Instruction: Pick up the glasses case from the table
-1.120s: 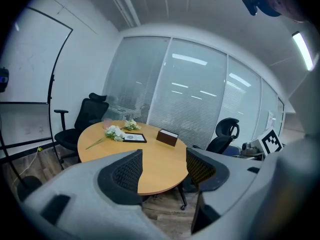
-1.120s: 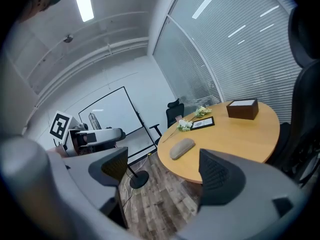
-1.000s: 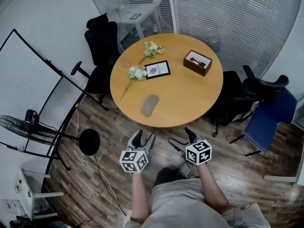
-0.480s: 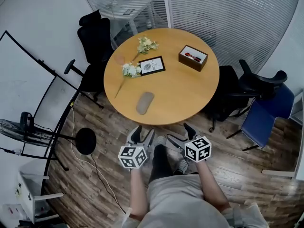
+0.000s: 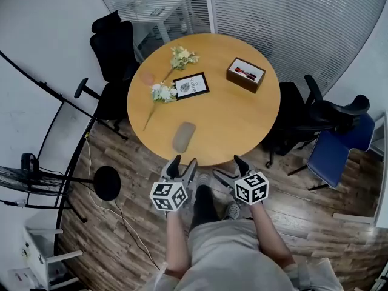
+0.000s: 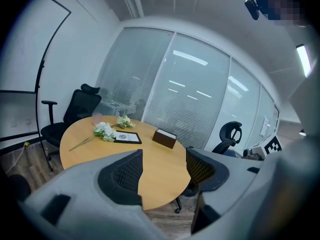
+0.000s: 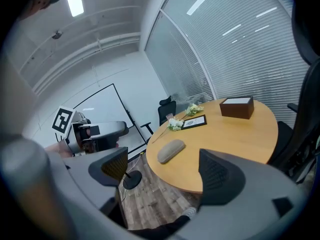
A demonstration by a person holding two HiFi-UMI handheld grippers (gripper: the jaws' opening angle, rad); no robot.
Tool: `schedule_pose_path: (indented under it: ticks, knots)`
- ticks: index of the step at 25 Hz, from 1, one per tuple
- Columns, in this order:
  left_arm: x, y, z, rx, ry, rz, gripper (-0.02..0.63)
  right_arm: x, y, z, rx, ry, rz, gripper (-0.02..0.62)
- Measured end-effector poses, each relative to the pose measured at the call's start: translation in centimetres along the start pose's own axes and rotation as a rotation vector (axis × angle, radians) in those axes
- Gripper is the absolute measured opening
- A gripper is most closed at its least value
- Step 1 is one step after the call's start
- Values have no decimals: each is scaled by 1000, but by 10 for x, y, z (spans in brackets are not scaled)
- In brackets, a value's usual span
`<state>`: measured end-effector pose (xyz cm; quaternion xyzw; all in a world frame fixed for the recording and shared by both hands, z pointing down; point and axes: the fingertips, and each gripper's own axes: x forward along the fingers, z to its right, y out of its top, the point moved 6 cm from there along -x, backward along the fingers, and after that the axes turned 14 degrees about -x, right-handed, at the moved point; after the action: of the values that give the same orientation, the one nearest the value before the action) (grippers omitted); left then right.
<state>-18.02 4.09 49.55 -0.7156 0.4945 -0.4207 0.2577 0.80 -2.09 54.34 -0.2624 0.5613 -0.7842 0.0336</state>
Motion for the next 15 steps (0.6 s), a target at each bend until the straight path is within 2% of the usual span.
schedule_pose_path:
  ticks: [3,8,15]
  knots:
    - [17,17,-12,12,-7,-12,273,13,11,8,5,-19,-6,433]
    - [47,37,-42,-17,-26,-40,272,42,27,17,13,-29,-25,434]
    - [89,52,-80,19,-39,-123,273,89,45,26,-26,-58,-84,433]
